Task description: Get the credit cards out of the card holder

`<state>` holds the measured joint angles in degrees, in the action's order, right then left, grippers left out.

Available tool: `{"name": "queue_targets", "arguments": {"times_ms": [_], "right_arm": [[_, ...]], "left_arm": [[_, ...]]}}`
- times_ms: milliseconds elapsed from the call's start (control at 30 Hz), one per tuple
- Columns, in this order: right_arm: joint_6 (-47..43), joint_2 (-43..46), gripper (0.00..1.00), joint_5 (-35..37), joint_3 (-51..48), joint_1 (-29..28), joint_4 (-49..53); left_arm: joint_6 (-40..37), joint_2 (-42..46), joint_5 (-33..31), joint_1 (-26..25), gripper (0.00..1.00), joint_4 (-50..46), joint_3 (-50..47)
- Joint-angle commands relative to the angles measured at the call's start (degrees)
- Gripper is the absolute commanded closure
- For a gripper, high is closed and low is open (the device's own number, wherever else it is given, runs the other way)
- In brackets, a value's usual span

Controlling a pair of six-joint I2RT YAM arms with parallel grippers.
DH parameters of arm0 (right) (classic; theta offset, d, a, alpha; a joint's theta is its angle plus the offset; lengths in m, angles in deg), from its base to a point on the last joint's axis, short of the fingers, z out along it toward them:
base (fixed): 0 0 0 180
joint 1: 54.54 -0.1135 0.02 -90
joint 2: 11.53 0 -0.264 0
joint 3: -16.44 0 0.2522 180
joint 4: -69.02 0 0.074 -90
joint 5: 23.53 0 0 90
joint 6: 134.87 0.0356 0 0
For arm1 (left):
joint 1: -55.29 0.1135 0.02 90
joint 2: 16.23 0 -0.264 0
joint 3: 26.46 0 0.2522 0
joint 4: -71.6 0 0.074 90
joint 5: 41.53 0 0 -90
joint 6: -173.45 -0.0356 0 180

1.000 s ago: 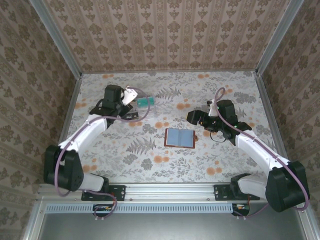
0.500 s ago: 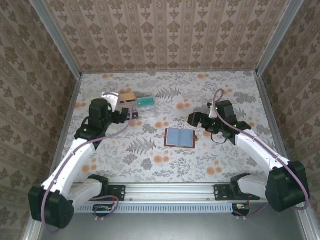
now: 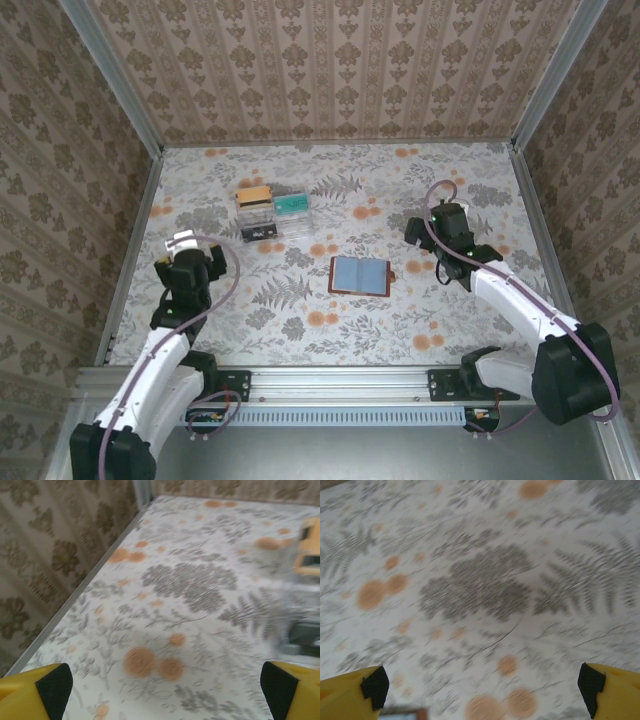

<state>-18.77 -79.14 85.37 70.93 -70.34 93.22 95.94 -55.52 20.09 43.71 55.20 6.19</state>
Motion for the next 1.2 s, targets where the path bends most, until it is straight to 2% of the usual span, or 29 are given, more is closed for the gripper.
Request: {"name": "queue_targets", "arguments": {"times_ms": [0,100,167,233,300,367,400,567,633,733,900,967,1033,1167], "right_arm": [[-11.1,-2.1,0.0,13.2,-1.8,-0.3,-11.0],[-16.8,-7.2,0.0,18.2,-1.8,0.0,-18.0],[-18.8,-10.5,0.0,18.3,-1.5,0.7,-21.9],[-20.9,-14.8,0.0,16.4,-1.6,1.6,-27.0],[-24.1,-17.9,0.0,12.5,-0.4,2.4,-27.3],[-26.5,-20.2,0.0,13.1,-0.8,2.6,-31.1],[-27.4,-20.5,0.0,12.4,-2.1,3.1,-34.1],[-26.3,-19.9,0.0,4.1,-8.4,7.7,-44.7],[-24.5,-19.3,0.0,0.9,-9.2,9.8,-45.0],[-24.0,-18.2,0.0,-4.2,-11.8,11.6,-48.4],[-23.6,-18.2,0.0,-9.3,-15.6,13.3,-54.8],[-24.0,-20.8,0.0,-11.4,-18.2,14.1,-62.6],[-23.6,-19.8,0.0,-11.7,-17.5,14.2,-59.2],[-23.7,-19.8,0.0,-11.7,-17.7,14.2,-59.7]], "left_arm": [[0.3,-0.8,-0.3,4.1,0.0,8.9,-1.3],[0.6,-7.5,3.4,7.5,0.0,10.9,0.3],[-0.8,-13.3,6.8,8.6,0.0,13.4,1.6],[-4.6,-20.2,9.8,8.6,0.0,17.6,3.5],[-6.0,-27.0,9.8,8.9,0.0,22.1,5.0],[-6.5,-32.8,10.8,9.5,0.0,27.2,5.8],[-8.0,-35.7,13.0,9.8,0.0,31.8,5.7],[-11.1,-43.8,19.0,11.2,0.0,41.0,7.6],[-12.6,-45.2,22.0,11.0,0.0,42.0,7.7],[-15.0,-49.2,27.7,11.2,0.0,54.2,3.3],[-13.7,-48.4,26.6,11.4,0.0,52.7,3.4],[-13.8,-48.4,26.5,11.4,0.0,52.5,3.6],[-13.9,-48.6,26.4,11.3,0.0,52.7,3.6],[-14.8,-48.6,24.5,10.2,0.0,51.8,4.1]]}}
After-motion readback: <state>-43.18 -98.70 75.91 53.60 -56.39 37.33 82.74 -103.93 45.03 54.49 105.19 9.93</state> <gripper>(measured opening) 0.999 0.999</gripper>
